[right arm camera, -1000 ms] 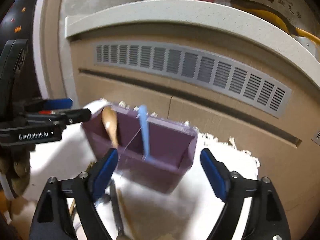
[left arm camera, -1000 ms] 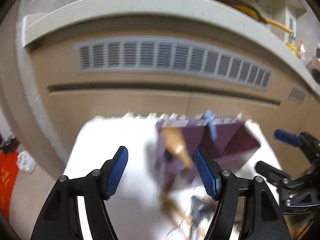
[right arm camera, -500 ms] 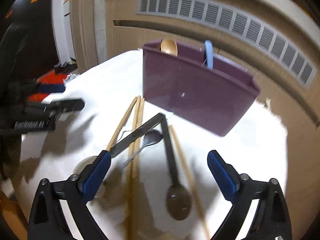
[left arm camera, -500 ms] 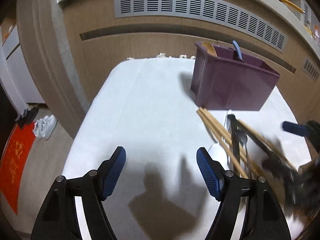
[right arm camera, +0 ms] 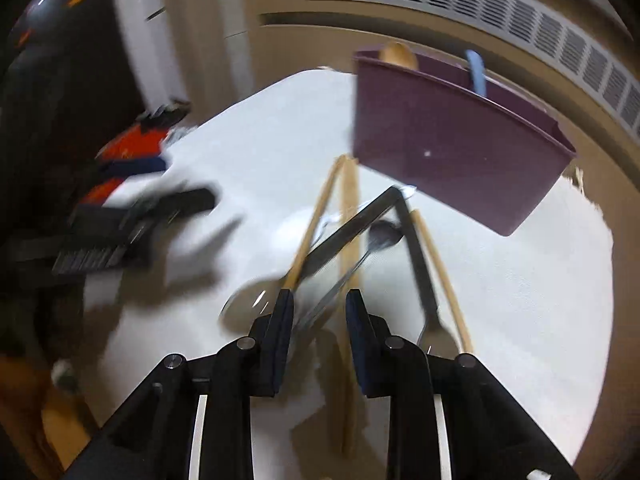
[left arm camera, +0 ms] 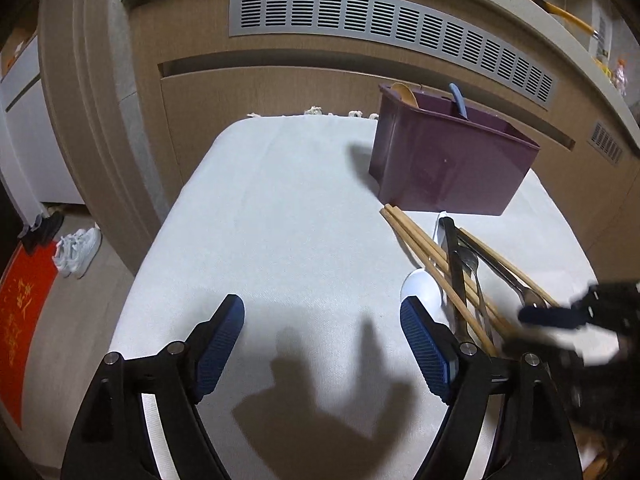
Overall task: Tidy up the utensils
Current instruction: 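Grasp the white ceramic spoon with the right tool while the left tool reaches the ladle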
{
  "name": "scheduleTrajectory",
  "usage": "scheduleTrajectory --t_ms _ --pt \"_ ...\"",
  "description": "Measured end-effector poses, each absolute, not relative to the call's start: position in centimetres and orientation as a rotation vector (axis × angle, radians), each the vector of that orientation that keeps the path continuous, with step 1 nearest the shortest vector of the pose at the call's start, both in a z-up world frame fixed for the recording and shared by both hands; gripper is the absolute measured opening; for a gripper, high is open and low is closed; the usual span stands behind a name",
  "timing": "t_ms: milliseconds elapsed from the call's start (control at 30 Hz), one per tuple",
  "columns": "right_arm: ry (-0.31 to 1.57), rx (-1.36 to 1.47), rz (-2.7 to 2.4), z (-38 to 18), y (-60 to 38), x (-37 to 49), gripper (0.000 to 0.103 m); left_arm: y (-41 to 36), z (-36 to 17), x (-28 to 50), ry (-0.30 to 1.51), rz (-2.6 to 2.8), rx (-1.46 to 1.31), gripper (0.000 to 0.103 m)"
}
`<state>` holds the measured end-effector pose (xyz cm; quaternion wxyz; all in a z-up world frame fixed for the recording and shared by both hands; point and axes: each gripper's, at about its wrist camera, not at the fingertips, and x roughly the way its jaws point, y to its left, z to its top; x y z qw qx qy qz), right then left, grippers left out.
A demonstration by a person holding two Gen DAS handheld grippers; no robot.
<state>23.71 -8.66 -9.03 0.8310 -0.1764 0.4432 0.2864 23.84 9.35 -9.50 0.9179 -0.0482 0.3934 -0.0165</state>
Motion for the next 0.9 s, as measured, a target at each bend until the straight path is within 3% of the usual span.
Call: scheduleTrajectory --t_ms 433,533,900 --pt "0.971 -0.358 0.630 -11.5 -7.1 22.7 0.026 8.4 -8.7 23.0 0.818 -0.054 -0.088 0.083" --pt "0.963 -0.341 0.619 -11.2 -8.0 22.7 0.021 8.7 -8.5 22.7 0.816 -0.048 -0.089 0.083" --pt "0.700 -0.227 0.485 -1.1 -15.3 23.9 0.021 6.0 -8.1 22.8 0.802 -0.106 -0.052 0.083"
